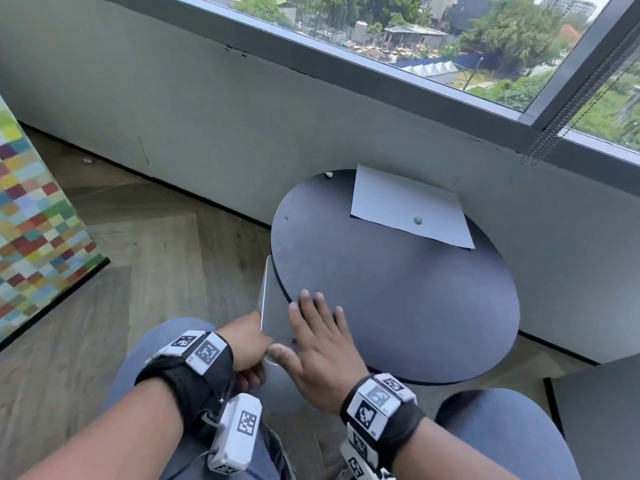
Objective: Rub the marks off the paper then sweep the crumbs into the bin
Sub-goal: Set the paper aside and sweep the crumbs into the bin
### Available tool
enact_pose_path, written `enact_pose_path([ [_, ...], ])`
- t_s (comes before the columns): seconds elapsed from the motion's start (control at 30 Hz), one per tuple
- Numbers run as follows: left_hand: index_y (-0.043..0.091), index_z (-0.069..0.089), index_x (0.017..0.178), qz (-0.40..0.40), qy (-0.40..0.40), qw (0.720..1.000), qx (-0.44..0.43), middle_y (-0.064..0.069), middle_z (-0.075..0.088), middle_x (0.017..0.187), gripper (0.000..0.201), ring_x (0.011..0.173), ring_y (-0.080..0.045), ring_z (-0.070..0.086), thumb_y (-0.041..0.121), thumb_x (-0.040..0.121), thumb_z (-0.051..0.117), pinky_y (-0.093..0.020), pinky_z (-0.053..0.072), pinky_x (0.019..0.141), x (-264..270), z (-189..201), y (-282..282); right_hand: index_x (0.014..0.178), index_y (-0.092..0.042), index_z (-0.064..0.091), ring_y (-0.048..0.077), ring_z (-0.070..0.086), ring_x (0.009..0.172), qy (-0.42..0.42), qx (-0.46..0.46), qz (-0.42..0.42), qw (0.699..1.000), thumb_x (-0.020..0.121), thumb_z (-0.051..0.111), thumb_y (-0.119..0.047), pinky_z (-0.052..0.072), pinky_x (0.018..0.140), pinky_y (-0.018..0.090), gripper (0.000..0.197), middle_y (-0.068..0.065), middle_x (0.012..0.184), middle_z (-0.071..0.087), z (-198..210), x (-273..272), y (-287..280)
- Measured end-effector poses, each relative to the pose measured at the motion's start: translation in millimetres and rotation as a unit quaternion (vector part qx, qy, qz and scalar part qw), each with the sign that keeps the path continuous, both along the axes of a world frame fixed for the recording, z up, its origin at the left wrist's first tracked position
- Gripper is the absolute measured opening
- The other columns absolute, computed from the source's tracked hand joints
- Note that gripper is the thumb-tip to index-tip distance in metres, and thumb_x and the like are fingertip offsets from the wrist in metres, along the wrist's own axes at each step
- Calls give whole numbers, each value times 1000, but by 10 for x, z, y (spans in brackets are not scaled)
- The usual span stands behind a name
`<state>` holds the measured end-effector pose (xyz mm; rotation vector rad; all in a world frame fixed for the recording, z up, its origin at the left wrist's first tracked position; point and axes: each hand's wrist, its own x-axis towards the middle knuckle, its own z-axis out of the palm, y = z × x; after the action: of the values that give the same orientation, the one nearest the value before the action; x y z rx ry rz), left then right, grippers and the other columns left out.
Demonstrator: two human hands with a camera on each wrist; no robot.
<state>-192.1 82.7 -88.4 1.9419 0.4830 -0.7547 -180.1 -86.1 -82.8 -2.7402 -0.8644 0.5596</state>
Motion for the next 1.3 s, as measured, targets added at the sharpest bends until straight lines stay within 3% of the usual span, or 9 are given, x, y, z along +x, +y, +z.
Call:
enact_pose_path([
  [0.13, 14, 49, 107, -14, -15, 1000, 0, -27, 67, 65, 23, 40, -25, 56, 7, 90, 35, -27, 47, 42, 0, -1, 21, 162, -21, 12, -1, -4, 152, -2, 188, -52, 981, 103, 37, -53, 3, 126, 31, 71, -9, 168, 5, 99, 197, -160],
  [0.27, 14, 41, 120, 0, -7, 1000, 9, -22, 66, 61, 35, 36, -23, 51, 3, 89, 31, -23, 42, 37, 8, -42, 40, 161, -14, 4, 18, -8, 155, 2, 71, -218, 973, 105, 32, -52, -5, 125, 41, 74, 2, 170, -5, 79, 620, -179],
  [0.43, 11, 44, 114, 6, -21, 1000, 14, -22, 66, 61, 24, 34, -23, 52, 5, 93, 35, -23, 41, 36, 3, -13, 40, 162, -17, 3, 22, -20, 154, -21, -2, -62, 998, 104, 15, -58, -7, 124, 50, 72, 2, 169, -14, -59, 266, 91],
  [0.53, 8, 46, 111, 28, -23, 999, -9, -26, 64, 64, 15, 37, -25, 52, 7, 98, 38, -24, 41, 38, -18, -20, 42, 159, -23, 25, 11, 4, 155, -25, 117, 78, 990, 107, 31, -45, -1, 126, 34, 57, -3, 169, 14, -29, 23, 8],
  [0.67, 14, 43, 111, 23, -18, 1000, -3, -23, 66, 61, 22, 41, -25, 54, 5, 93, 35, -24, 42, 39, 3, -107, 64, 125, -24, 69, -6, 62, 103, -71, 299, -85, 948, 97, 63, -30, 48, 98, 25, 29, -14, 116, 70, 112, 216, -285],
  [0.8, 20, 42, 110, 36, -6, 999, -10, -24, 67, 63, 23, 47, -26, 54, 7, 93, 34, -24, 43, 42, 25, -151, 77, 104, -23, 73, 14, 70, 76, -81, 325, -232, 913, 92, 65, -15, 57, 81, 37, 16, -5, 89, 72, 317, 678, -622],
  [0.97, 21, 42, 112, 31, -7, 999, -10, -23, 67, 62, 25, 46, -26, 55, 7, 94, 34, -24, 43, 41, 21, -146, 77, 154, -10, 35, 24, 30, 148, -6, 35, -234, 972, 100, 57, -32, 18, 121, 30, 63, 11, 163, 27, 368, 1313, -1004],
  [1.17, 18, 40, 103, 35, -5, 999, -8, -23, 65, 62, 17, 44, -24, 51, 6, 93, 33, -22, 40, 39, 4, -120, 71, 159, -13, 16, 32, 4, 153, -17, -131, -142, 981, 92, 30, -76, 14, 124, 49, 92, 8, 168, 3, 143, 1167, -753],
  [1.3, 22, 42, 106, 10, -8, 1000, -1, -18, 68, 61, 22, 42, -25, 54, 8, 92, 33, -24, 43, 38, 20, -114, 85, 162, -24, 8, 15, -4, 156, 46, -59, 58, 996, 94, 31, -73, 5, 126, 37, 87, -3, 170, 0, 333, 751, -505],
])
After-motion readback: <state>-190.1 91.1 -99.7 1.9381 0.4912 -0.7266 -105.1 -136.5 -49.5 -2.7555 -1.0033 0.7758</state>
